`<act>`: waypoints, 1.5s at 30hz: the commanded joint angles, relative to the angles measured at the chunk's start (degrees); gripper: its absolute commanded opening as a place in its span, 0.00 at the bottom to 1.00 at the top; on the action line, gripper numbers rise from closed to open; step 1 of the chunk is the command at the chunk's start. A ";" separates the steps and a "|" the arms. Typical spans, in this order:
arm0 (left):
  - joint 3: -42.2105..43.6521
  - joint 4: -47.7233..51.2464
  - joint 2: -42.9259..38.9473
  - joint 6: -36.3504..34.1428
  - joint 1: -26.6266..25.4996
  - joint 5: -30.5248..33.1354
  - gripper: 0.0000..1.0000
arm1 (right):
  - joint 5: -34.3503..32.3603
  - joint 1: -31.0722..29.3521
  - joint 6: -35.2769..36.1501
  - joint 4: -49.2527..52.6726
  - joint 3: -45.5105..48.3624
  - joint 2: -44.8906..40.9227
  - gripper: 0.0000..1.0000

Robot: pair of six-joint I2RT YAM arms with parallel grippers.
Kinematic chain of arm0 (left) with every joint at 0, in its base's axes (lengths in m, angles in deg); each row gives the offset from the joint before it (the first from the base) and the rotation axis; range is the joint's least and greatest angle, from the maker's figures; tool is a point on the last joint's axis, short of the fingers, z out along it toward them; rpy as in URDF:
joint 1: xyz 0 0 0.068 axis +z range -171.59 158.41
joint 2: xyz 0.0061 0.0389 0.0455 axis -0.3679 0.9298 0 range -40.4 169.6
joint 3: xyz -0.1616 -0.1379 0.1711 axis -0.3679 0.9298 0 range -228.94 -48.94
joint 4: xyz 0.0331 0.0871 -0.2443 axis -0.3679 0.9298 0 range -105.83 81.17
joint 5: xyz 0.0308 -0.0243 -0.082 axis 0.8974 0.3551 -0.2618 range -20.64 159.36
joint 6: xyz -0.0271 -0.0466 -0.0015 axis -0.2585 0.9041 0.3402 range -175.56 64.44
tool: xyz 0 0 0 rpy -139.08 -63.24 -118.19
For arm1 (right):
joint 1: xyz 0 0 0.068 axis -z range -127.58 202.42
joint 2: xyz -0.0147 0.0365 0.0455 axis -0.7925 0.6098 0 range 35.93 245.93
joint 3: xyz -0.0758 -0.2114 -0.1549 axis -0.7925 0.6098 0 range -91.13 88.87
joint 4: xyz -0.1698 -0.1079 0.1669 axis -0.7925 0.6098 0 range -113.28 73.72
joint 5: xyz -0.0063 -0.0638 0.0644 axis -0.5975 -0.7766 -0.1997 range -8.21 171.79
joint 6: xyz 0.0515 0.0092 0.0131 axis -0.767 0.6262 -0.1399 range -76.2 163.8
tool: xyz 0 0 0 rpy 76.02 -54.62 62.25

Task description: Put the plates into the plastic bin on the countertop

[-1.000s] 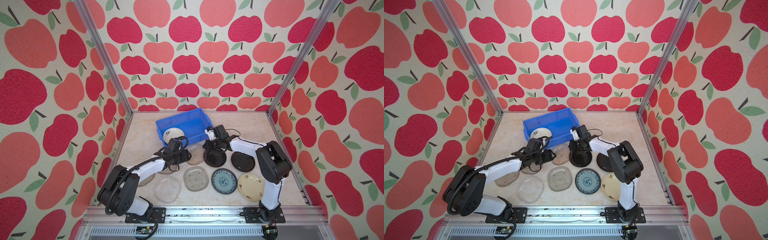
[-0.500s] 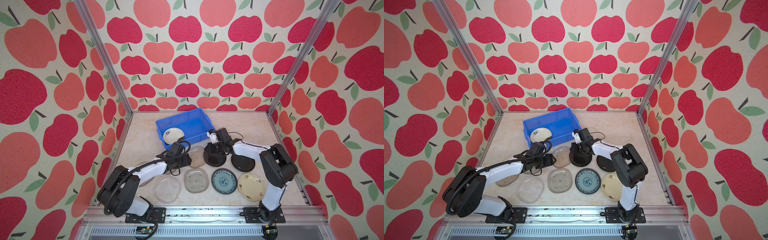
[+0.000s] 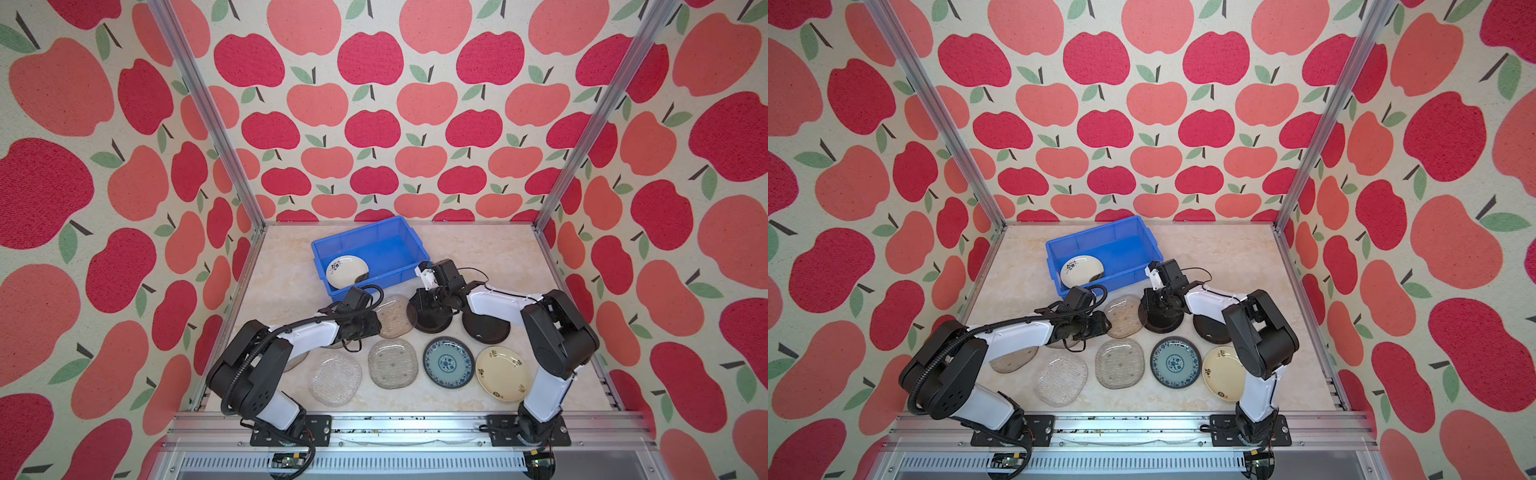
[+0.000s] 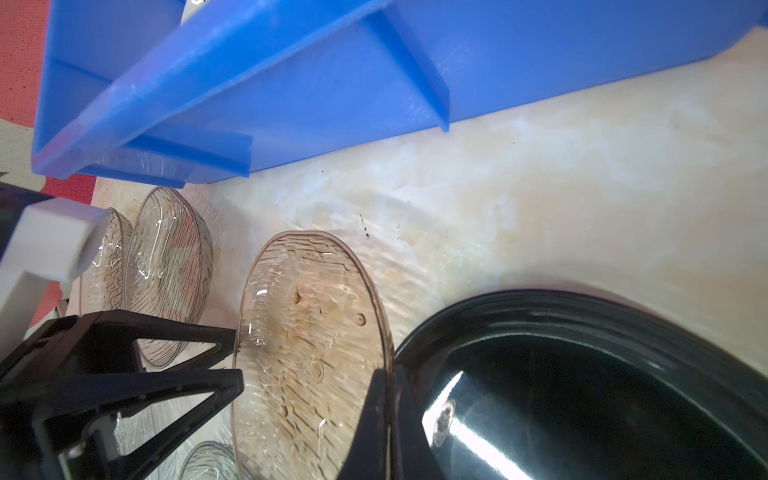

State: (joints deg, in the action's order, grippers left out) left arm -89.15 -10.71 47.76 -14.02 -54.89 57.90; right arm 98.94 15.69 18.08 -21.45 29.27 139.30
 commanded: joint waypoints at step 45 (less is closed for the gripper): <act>-6.42 0.82 -12.99 -1.25 1.50 -3.82 0.00 | -0.74 -1.25 -0.84 4.60 -3.30 -10.38 0.01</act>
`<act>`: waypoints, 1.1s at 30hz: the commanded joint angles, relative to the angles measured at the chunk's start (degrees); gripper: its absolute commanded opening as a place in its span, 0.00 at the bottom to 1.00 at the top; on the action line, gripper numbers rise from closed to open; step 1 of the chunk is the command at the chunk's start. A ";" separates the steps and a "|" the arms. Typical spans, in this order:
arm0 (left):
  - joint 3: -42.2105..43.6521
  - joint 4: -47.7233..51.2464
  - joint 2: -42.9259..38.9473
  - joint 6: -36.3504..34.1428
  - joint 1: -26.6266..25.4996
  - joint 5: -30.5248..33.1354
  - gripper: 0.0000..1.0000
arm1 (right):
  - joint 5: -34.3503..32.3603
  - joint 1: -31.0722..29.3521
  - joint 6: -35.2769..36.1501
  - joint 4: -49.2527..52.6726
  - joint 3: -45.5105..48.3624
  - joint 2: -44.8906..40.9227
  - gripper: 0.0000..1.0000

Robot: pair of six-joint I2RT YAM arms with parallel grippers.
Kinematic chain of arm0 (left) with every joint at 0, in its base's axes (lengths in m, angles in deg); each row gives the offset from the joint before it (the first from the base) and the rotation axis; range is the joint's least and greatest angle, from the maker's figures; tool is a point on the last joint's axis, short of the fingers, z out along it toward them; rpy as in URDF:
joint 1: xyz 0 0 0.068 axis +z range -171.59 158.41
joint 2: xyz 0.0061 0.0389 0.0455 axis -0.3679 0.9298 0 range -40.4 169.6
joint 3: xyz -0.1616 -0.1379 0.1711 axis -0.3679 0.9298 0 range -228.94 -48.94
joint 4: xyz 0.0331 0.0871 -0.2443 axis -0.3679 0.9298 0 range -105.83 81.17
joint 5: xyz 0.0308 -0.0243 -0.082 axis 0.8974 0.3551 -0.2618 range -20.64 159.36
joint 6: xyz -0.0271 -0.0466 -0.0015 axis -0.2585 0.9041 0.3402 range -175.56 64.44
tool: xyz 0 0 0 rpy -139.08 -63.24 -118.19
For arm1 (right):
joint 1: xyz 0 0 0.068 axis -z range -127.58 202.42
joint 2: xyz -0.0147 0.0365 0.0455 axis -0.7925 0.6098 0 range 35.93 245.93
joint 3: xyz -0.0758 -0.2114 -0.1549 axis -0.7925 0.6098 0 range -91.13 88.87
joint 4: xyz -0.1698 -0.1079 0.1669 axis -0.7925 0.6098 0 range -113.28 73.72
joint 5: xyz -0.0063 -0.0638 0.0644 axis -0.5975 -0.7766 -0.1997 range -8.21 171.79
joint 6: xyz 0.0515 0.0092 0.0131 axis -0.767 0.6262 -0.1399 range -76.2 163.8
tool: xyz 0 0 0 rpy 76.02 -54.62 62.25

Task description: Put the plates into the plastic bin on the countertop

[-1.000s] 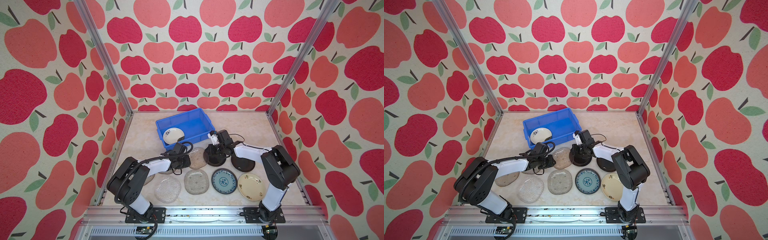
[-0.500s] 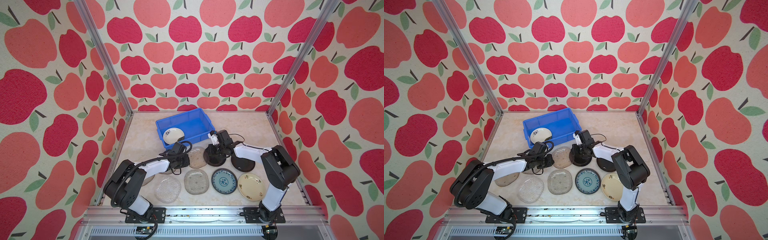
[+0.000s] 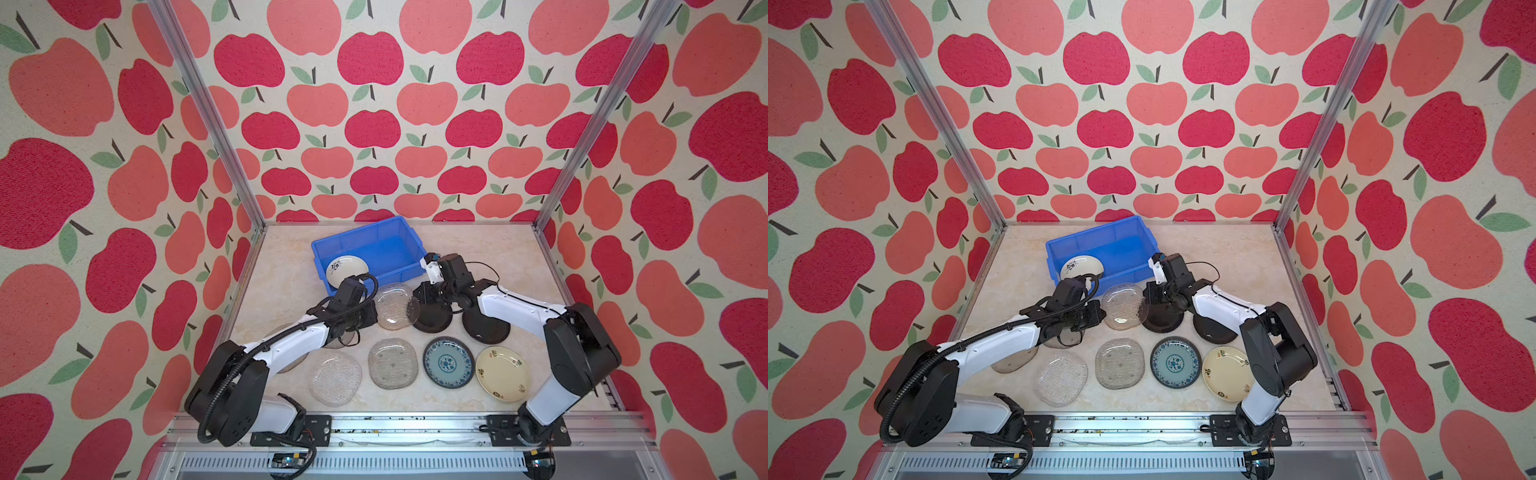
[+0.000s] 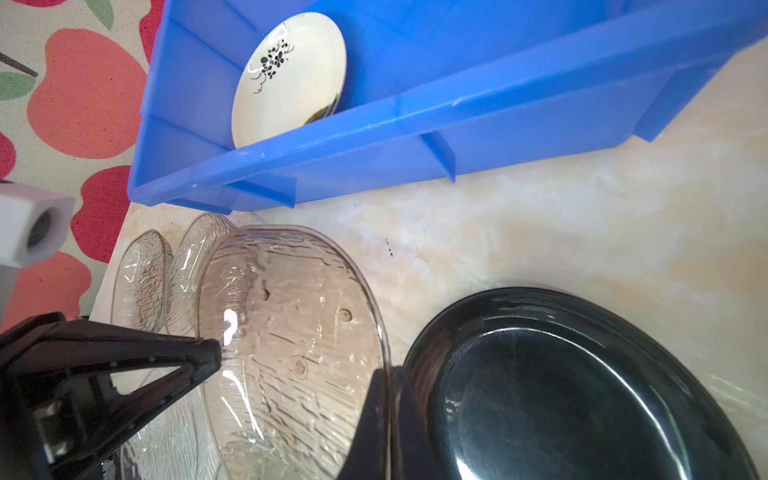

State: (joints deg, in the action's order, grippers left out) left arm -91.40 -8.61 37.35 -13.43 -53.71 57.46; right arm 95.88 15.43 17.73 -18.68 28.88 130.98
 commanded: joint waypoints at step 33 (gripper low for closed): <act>-53.14 12.11 42.57 -5.18 16.99 -9.10 0.00 | 9.21 11.38 -3.74 5.85 -22.08 3.55 0.43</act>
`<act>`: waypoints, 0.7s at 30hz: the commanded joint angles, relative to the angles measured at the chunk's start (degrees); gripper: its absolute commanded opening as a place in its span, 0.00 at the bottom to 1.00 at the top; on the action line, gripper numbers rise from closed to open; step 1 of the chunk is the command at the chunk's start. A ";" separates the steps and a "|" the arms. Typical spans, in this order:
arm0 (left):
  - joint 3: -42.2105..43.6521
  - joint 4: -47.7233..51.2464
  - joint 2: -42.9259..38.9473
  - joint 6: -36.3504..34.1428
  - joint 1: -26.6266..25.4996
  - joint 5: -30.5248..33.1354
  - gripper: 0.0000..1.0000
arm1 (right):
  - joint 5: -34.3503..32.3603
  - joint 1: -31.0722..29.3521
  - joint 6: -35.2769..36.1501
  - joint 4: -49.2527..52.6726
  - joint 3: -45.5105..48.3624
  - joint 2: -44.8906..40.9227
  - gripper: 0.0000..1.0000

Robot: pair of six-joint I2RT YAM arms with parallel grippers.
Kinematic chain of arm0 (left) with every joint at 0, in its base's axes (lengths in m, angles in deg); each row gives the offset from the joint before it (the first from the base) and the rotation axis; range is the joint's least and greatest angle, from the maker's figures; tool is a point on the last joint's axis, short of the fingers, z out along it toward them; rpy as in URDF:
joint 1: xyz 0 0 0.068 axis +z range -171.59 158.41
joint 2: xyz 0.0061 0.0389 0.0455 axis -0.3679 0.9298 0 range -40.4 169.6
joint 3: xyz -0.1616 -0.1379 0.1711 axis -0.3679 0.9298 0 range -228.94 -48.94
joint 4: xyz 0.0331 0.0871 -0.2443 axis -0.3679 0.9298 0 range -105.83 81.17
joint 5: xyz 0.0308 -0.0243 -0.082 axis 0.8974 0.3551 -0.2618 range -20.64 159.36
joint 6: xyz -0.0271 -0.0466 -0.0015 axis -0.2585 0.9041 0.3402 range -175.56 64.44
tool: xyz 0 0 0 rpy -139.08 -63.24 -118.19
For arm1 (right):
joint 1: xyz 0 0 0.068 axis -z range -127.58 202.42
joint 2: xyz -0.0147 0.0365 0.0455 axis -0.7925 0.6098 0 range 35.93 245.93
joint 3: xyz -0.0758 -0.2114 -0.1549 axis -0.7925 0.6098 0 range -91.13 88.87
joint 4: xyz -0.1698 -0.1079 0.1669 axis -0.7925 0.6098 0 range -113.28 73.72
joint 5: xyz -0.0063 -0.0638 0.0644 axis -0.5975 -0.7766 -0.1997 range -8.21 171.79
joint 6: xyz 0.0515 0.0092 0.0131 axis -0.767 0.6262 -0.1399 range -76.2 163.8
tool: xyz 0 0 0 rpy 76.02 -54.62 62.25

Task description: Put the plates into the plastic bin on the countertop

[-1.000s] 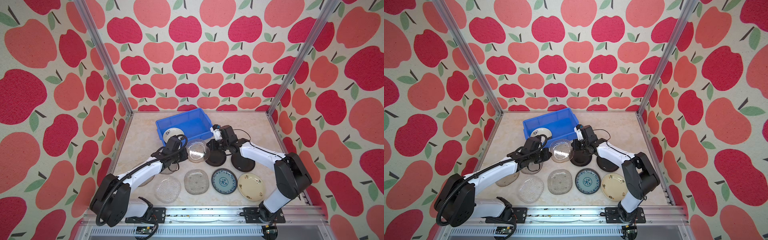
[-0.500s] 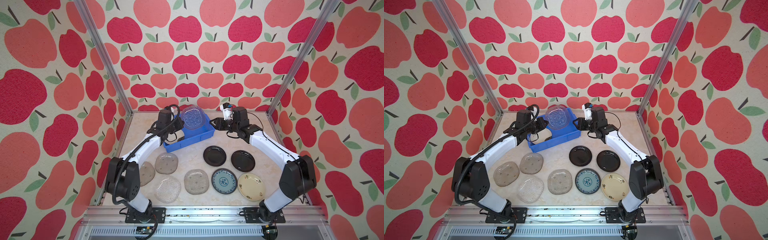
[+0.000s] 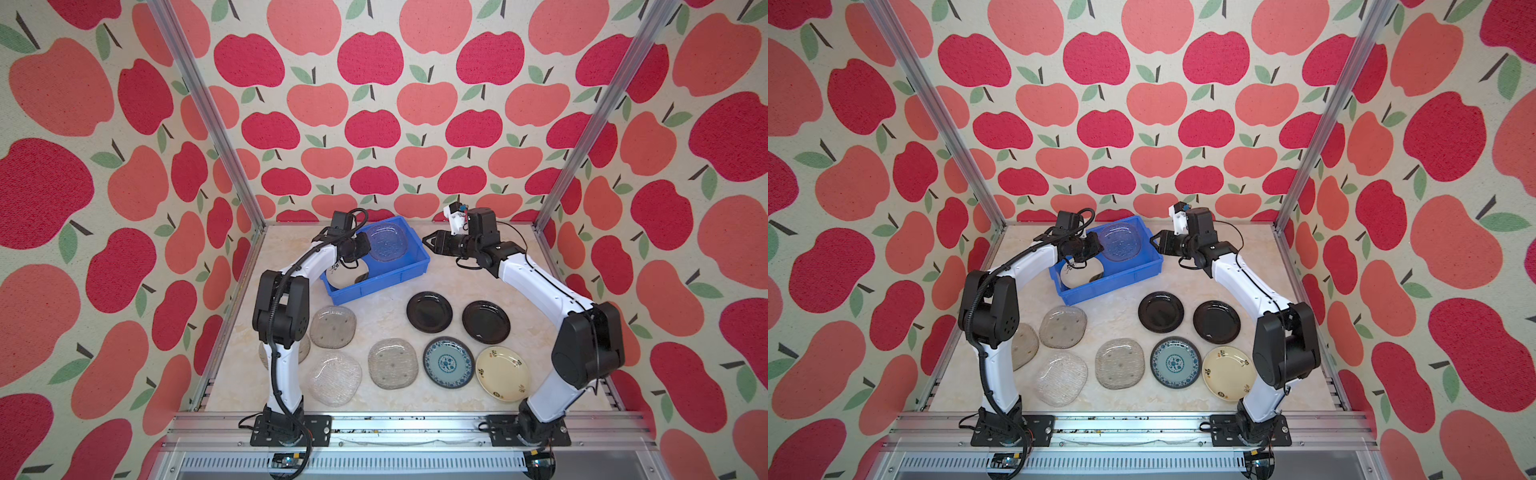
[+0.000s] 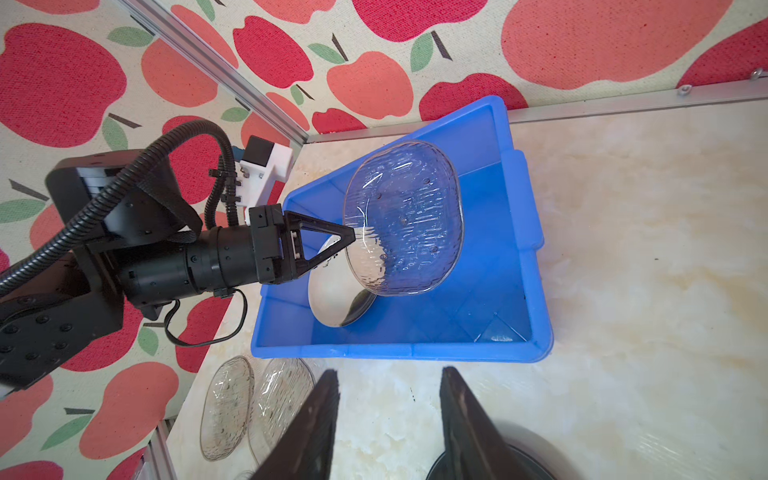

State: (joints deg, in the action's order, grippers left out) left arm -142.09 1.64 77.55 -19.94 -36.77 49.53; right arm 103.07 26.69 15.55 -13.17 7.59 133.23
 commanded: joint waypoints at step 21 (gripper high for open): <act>-11.89 7.52 13.31 0.90 0.28 -0.01 0.26 | -0.76 -2.50 0.75 2.94 4.33 -0.73 0.49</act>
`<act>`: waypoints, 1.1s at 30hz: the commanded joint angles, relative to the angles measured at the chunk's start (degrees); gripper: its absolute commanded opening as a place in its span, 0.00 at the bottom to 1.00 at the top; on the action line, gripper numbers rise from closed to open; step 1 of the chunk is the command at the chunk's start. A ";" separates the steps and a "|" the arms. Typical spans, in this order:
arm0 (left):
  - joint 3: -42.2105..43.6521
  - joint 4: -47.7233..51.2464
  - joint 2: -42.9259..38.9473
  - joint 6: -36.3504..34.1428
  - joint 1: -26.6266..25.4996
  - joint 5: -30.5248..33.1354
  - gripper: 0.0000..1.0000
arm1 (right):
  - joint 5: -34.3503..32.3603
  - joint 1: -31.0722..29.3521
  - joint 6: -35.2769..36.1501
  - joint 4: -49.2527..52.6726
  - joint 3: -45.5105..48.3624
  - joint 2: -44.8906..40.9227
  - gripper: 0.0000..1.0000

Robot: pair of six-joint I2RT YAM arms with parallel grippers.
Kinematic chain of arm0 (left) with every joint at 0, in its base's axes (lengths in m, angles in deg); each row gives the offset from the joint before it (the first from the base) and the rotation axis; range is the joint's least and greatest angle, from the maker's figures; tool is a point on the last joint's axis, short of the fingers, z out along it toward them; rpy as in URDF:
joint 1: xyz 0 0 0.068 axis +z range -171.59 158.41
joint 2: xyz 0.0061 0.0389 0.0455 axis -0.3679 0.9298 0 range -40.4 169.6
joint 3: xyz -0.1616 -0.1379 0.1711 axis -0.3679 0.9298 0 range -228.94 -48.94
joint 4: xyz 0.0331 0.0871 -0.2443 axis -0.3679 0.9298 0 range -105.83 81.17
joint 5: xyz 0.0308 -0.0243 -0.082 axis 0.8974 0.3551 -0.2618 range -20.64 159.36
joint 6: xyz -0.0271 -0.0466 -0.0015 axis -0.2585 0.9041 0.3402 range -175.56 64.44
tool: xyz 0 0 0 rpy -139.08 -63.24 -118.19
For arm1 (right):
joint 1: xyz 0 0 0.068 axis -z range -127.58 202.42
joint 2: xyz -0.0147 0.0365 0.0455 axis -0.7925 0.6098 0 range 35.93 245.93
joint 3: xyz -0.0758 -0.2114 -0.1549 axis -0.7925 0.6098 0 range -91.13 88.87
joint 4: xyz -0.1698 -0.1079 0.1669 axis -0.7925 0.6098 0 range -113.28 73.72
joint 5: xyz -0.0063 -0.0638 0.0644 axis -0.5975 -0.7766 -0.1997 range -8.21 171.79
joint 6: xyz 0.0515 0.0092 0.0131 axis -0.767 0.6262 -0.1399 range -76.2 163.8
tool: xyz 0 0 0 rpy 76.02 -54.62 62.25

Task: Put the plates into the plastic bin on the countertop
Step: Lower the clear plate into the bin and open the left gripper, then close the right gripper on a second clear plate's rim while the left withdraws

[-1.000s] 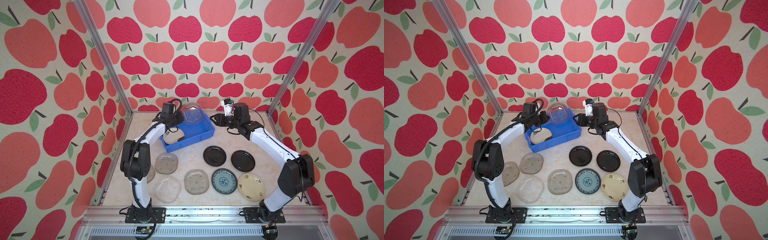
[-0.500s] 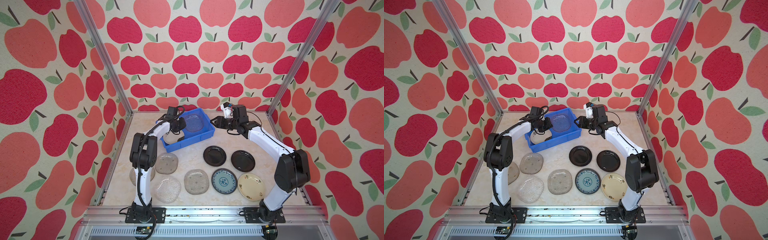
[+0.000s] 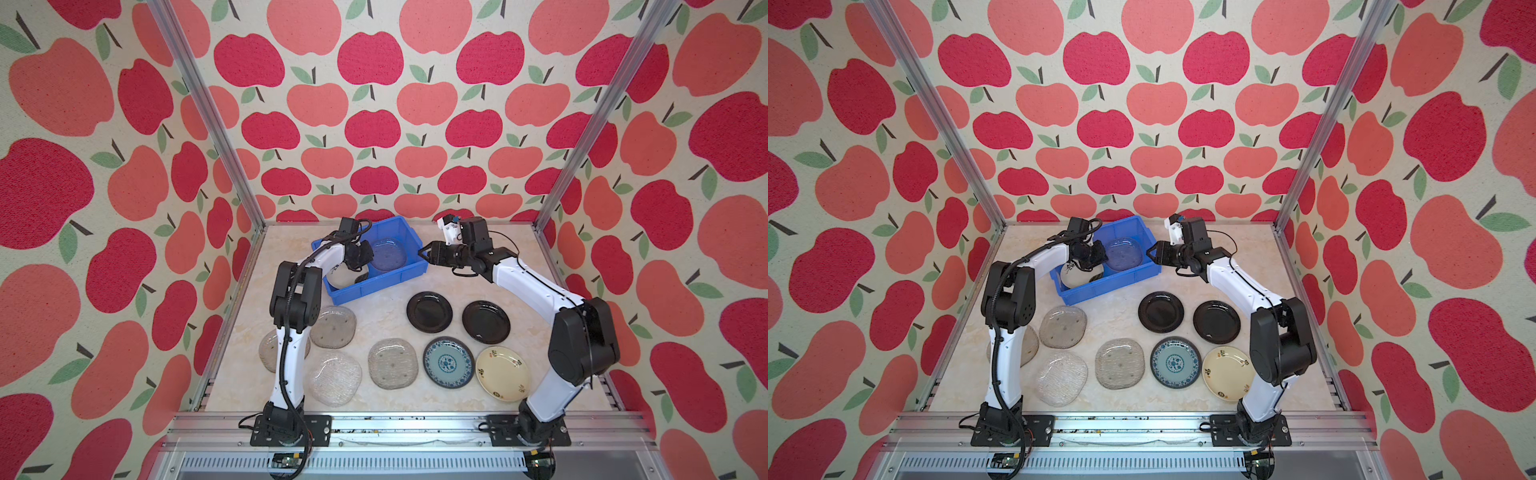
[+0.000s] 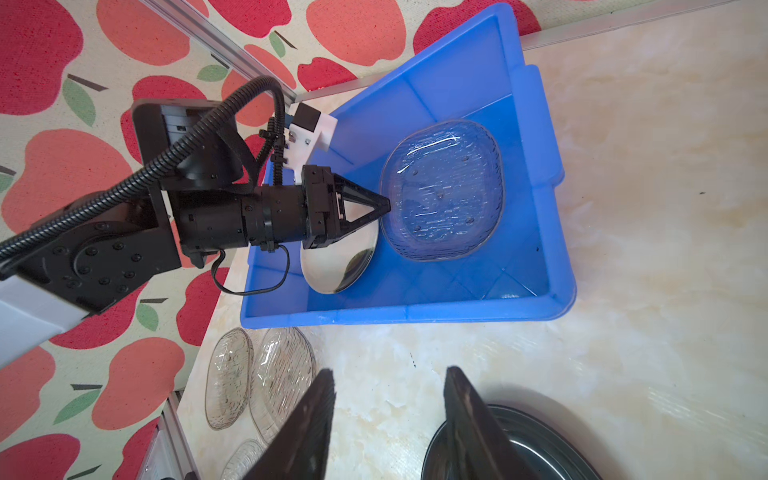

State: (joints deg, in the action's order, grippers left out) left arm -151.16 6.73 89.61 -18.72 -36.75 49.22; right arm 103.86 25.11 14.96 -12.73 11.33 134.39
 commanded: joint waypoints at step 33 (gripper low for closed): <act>45.67 1.67 -55.48 -0.93 -15.18 4.84 0.80 | -9.21 -23.09 12.74 20.76 17.87 -10.52 0.51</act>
State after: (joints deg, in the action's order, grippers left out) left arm -108.99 12.72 38.73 -23.99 -51.52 53.92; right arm 94.15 2.58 27.24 9.84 27.59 122.32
